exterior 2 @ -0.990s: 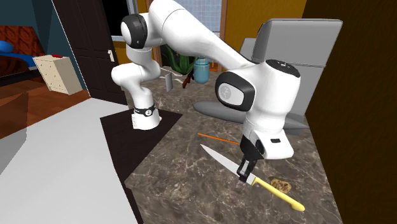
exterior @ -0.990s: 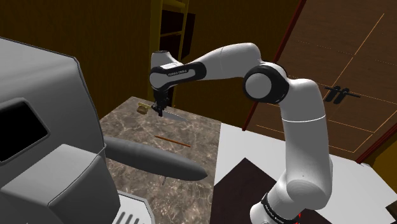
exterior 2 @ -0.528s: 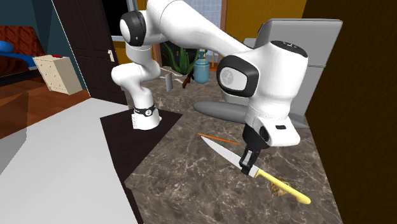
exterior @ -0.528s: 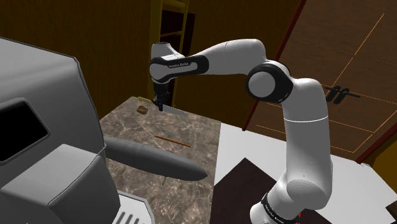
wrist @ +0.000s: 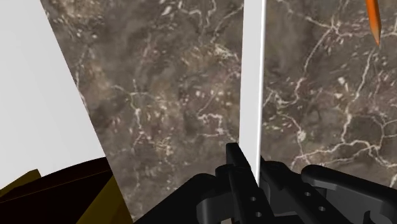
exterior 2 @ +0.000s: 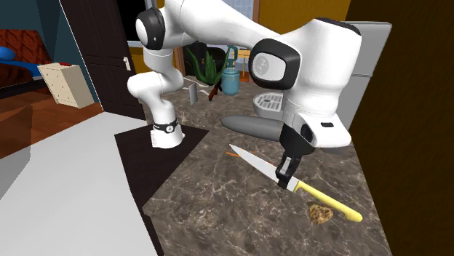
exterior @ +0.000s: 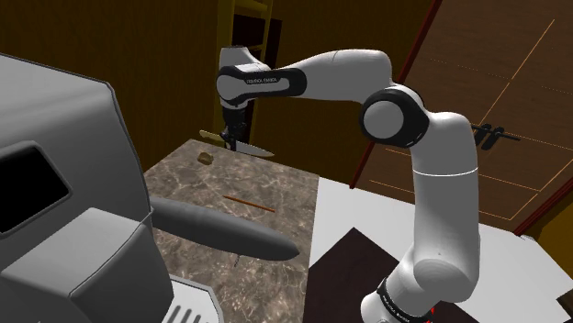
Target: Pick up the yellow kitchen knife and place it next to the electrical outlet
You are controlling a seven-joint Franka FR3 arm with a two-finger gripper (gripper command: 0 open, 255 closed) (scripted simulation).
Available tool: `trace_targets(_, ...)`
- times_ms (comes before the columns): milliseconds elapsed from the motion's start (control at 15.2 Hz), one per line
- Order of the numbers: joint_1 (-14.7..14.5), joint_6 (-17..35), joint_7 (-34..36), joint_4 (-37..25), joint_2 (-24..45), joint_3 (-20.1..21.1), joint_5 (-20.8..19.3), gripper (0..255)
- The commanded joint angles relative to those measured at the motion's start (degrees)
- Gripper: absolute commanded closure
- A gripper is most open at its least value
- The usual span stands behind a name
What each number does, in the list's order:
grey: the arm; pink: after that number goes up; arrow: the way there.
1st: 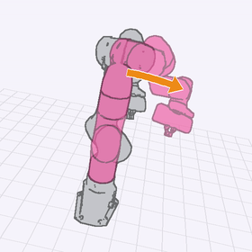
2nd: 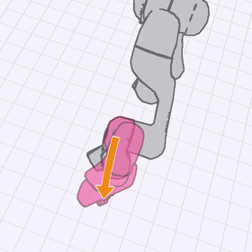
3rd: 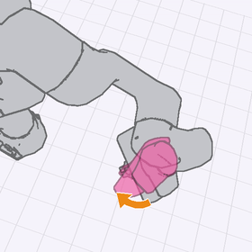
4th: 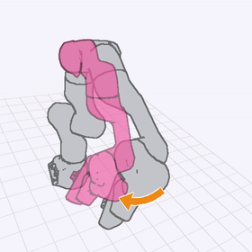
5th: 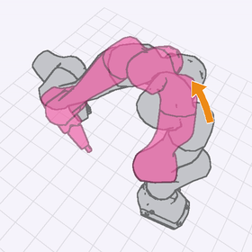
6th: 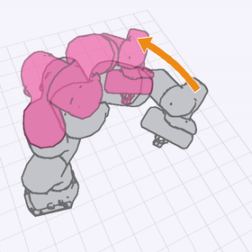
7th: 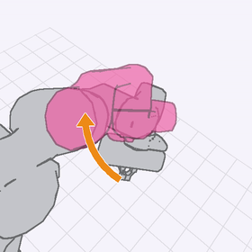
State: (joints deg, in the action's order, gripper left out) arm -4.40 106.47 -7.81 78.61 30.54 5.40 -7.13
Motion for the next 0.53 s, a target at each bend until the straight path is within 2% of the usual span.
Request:
trace_targets(0,-0.1,-1.6,-0.1,-1.4,-0.2,0.0,0.1,255)
trace_targets(462,-0.2,-6.7,-0.5,-6.0,-0.6,0.1,0.2,255)
